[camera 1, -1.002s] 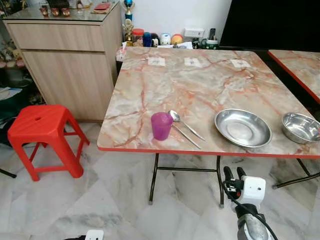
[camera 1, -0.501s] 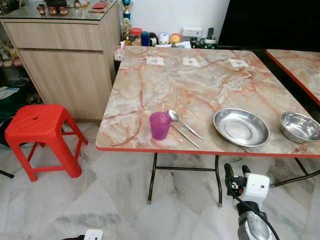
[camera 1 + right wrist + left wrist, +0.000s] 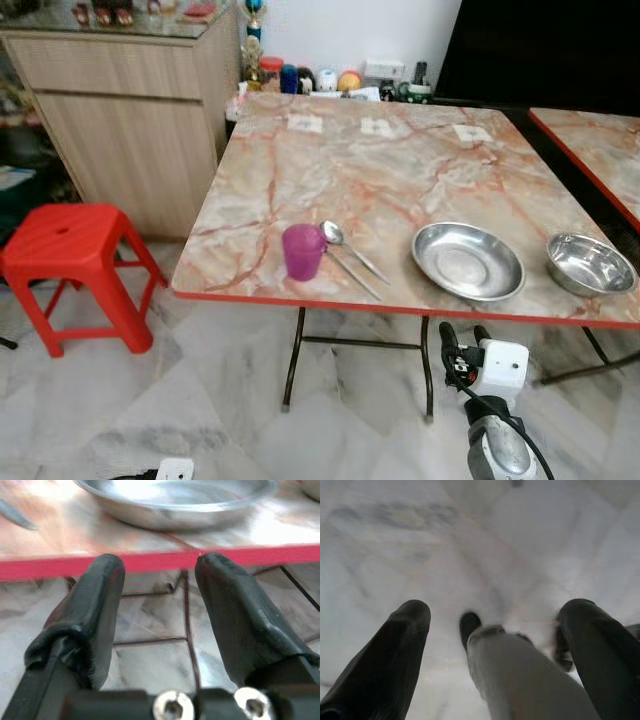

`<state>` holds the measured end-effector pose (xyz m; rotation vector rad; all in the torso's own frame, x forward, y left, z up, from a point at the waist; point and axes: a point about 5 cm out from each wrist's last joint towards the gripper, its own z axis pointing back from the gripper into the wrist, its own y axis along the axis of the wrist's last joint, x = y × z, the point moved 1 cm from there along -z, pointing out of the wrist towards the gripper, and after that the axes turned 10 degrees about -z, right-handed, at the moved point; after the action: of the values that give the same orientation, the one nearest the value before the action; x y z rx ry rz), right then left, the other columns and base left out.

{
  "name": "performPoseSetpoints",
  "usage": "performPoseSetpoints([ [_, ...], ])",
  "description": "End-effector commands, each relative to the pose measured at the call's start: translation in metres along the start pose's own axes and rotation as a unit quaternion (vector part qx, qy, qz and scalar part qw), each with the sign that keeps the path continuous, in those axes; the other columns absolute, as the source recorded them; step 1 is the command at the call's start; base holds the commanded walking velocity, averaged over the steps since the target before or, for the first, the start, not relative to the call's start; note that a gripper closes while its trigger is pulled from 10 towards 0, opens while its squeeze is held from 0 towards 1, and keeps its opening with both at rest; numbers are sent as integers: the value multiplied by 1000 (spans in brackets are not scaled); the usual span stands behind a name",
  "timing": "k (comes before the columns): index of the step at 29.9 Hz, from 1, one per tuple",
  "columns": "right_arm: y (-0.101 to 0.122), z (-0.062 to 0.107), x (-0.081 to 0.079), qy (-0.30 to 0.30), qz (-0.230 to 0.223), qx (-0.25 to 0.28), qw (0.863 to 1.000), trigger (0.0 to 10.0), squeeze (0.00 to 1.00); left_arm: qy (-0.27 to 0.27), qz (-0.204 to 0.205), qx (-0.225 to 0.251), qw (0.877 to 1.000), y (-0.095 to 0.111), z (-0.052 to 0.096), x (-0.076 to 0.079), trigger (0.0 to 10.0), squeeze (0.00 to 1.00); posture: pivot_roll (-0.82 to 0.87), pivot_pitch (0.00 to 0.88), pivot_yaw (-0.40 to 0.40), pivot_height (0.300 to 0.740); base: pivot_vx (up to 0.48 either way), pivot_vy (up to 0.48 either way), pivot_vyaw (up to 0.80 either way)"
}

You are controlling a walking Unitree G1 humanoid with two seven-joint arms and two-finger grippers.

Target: Setting the table

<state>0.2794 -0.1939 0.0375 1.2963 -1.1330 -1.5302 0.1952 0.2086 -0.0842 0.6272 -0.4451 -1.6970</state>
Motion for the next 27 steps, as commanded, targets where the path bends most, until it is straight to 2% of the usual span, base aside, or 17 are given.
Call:
performPoseSetpoints([
  [1, 6, -3, -1, 1, -2, 10, 1000, 10000, 0, 3, 3, -10, 1000, -7, 2, -2, 10000, 0, 28, 90, -92, 740, 0, 0, 0],
  [18, 21, -6, -2, 5, 4, 41, 999, 10000, 0, 10, 18, 2, 1000, -5, 2, -3, 10000, 0, 29, 91, -93, 740, 0, 0, 0],
  [24, 54, -11, -4, 7, 15, 106, 994, 10000, 0, 10, 17, 0, 1000, -5, 2, -3, 10000, 0, 23, 91, -89, 740, 0, 0, 0],
  [27, 61, -9, 0, -7, 16, 119, 993, 10000, 0, 9, 16, -1, 1000, -6, 2, -3, 10000, 0, 22, 90, -88, 740, 0, 0, 0],
])
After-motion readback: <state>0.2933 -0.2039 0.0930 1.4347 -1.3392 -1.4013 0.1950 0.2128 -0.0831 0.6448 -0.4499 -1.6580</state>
